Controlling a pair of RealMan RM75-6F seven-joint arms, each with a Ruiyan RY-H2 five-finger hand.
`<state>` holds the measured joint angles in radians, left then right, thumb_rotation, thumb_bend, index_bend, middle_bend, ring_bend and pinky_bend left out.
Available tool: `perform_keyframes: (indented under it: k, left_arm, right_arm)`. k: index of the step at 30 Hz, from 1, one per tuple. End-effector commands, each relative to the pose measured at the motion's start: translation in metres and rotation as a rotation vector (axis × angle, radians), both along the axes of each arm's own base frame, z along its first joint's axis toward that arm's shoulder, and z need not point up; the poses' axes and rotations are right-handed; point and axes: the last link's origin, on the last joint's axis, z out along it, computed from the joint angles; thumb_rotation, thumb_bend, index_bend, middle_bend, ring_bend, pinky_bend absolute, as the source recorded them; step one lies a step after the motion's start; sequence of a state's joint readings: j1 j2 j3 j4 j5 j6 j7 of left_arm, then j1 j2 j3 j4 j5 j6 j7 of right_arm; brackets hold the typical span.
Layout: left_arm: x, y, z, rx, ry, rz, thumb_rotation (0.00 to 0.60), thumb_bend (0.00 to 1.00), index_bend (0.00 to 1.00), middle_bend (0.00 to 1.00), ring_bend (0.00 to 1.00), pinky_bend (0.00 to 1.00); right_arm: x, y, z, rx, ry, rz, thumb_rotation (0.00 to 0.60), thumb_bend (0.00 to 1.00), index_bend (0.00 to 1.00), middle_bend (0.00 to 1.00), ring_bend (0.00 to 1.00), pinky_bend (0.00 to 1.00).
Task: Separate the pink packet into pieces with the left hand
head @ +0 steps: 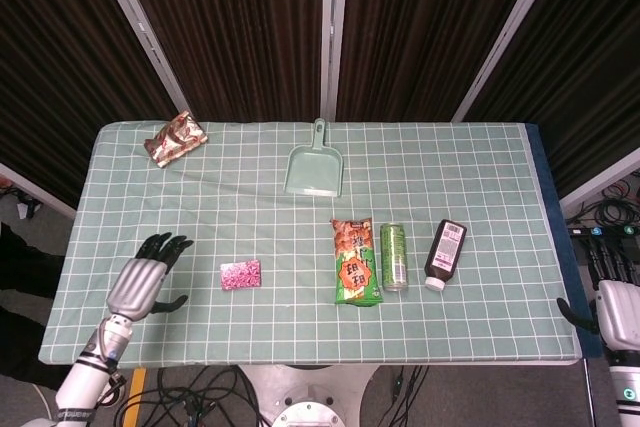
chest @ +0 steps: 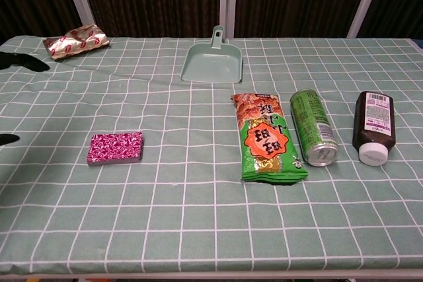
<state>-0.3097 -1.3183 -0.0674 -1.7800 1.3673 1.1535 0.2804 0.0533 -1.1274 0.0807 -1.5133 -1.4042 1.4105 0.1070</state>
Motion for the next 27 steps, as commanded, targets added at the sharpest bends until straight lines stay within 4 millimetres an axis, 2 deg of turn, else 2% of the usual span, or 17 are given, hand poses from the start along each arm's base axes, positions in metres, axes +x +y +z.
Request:
perform_keyframes:
  k: [1,12,27]
  left_arm:
    - [0.007,0.008,-0.013,-0.027,-0.001,-0.012,0.6,0.2,0.11,0.11,0.0,0.05]
    - [0.027,0.022,-0.061,-0.123,-0.011,0.003,0.6,0.2,0.11,0.13,0.0,0.05]
    - [0.029,0.025,-0.086,-0.155,0.011,0.076,0.6,0.2,0.14,0.17,0.0,0.05]
  right_arm:
    - [0.0,0.0,0.0,-0.001,0.0,0.001,0.6,0.17,0.0,0.01,0.0,0.0]
    - [0.0,-0.001,0.0,0.0,-0.002,-0.003,0.6,0.17,0.0,0.01,0.0,0.0]
    - [-0.001,-0.001,0.0,0.003,-0.003,-0.005,0.6,0.17,0.0,0.01,0.0,0.0]
